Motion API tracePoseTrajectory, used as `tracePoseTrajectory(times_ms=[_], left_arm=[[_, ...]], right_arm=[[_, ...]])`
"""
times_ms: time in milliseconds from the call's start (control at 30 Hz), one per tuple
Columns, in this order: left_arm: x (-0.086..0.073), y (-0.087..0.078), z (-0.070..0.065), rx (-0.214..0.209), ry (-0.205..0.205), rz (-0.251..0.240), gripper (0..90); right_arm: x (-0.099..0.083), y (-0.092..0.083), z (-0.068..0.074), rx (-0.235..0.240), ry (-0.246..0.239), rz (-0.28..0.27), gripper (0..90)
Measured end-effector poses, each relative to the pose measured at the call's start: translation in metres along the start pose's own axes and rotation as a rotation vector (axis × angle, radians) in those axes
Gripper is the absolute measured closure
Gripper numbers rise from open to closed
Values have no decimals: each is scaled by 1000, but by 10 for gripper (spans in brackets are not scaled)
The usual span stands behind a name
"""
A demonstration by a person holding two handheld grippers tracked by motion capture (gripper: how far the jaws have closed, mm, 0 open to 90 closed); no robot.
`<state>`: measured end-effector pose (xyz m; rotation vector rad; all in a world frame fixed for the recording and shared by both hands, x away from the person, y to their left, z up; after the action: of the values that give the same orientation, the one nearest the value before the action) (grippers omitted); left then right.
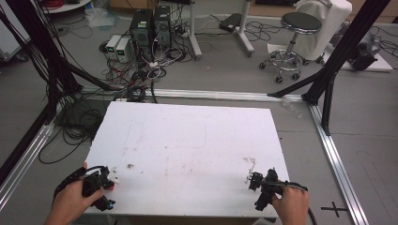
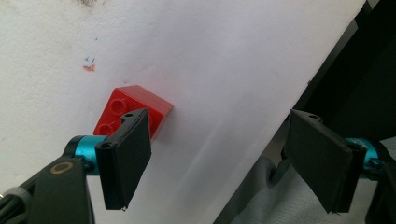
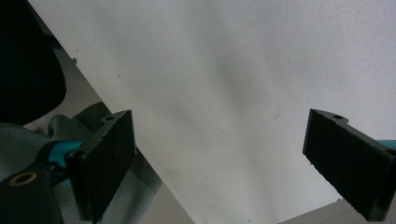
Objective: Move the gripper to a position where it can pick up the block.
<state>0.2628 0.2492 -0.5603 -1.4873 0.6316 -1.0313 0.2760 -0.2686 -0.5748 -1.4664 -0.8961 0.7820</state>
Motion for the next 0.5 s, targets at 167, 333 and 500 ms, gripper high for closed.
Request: tracePoseTrajectory(times_ms=[167,333,500], left_arm=[[1,-1,1,5,1,-1,232],[1,0,0,4,4,-2,232],[0,0,1,5,0,-6,233]], right_arm=[[-1,-2,0,-8,-13,-4,89],[0,-5,-1,-11,-2,-17,89],[-4,-4,-5,-13,42,-18,89]])
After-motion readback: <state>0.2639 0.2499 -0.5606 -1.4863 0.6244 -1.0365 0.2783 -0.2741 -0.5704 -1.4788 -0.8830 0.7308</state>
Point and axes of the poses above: each handheld gripper's, and its own axes: y roughly forward along the jaws, x roughly out of its top, z roughly to its left, the point moved 8 cm from there along y, roughly forward along the jaws, and after that the axes turned 3 degrees about -z, right-handed, at the moved point
